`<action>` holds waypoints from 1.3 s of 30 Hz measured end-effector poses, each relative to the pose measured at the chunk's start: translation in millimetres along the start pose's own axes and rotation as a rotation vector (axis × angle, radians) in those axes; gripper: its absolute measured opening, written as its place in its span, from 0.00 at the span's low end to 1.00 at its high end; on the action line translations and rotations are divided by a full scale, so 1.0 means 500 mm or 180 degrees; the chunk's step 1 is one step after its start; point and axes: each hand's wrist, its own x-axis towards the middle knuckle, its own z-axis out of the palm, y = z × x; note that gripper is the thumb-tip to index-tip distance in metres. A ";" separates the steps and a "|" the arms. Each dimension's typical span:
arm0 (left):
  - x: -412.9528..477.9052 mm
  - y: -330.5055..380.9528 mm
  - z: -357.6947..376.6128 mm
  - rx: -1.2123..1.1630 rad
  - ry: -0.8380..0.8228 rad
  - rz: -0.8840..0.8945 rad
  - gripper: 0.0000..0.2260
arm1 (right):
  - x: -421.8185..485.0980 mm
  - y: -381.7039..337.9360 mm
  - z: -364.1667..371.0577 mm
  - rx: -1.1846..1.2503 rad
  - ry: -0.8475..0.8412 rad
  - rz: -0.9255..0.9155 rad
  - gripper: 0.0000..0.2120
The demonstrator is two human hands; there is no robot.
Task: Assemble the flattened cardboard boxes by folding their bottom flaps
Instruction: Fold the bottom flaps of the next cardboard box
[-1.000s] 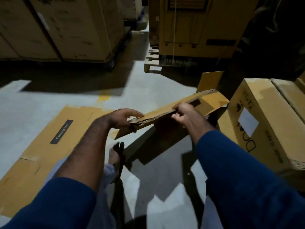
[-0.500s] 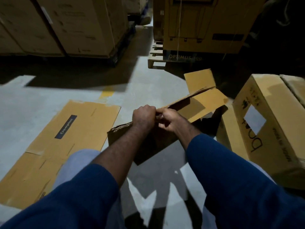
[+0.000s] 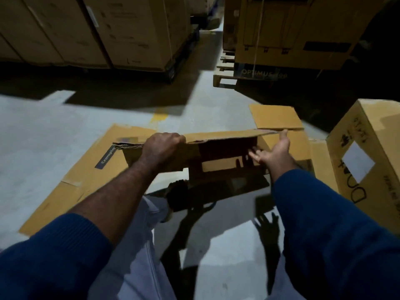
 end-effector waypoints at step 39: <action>0.052 0.004 0.068 0.0152 -0.0677 0.0253 0.24 | -0.122 0.087 0.105 -0.4313 -0.1787 0.1526 0.35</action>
